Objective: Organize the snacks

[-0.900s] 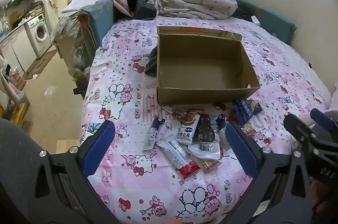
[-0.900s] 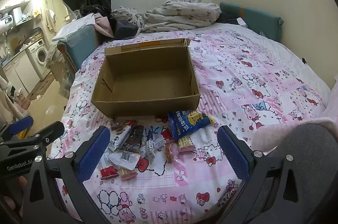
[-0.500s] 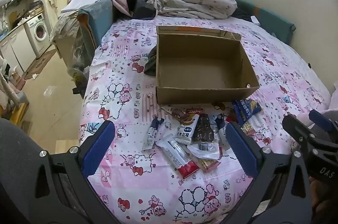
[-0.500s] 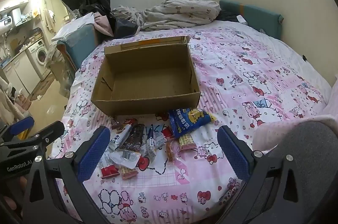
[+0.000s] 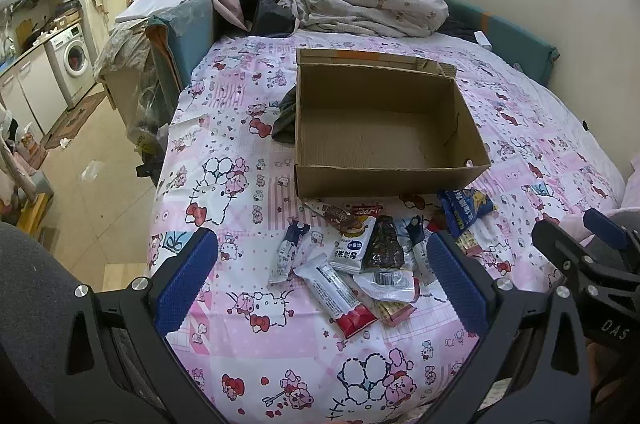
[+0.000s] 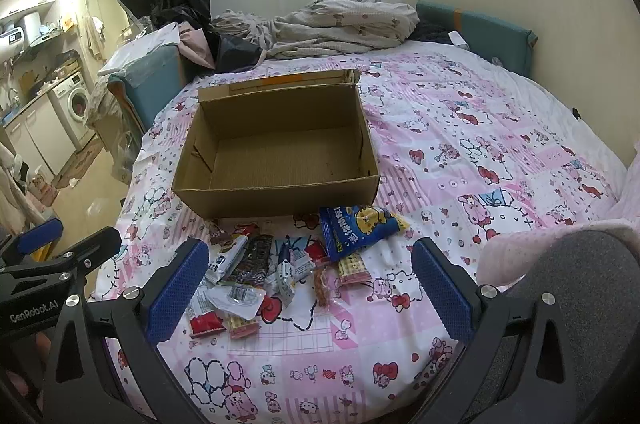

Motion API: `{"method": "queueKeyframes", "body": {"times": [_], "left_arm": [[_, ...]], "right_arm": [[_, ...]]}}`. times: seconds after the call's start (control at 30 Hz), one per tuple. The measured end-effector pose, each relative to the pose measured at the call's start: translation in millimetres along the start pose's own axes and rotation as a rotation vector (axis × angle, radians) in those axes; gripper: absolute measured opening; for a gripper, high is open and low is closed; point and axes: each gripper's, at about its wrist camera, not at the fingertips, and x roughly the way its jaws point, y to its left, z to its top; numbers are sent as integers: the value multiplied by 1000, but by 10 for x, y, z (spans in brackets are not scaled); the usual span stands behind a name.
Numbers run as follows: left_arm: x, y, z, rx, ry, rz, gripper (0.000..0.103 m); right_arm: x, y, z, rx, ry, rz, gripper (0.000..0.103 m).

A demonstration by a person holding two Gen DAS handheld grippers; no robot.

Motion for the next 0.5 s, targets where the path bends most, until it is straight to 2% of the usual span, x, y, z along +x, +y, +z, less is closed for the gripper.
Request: {"method": "queueKeyframes", "body": {"times": [0.5], "left_arm": [[-1,-7,8,-2,4,-5,103]], "right_arm": [[4,4,-8,-1,0,-4,103]]}}
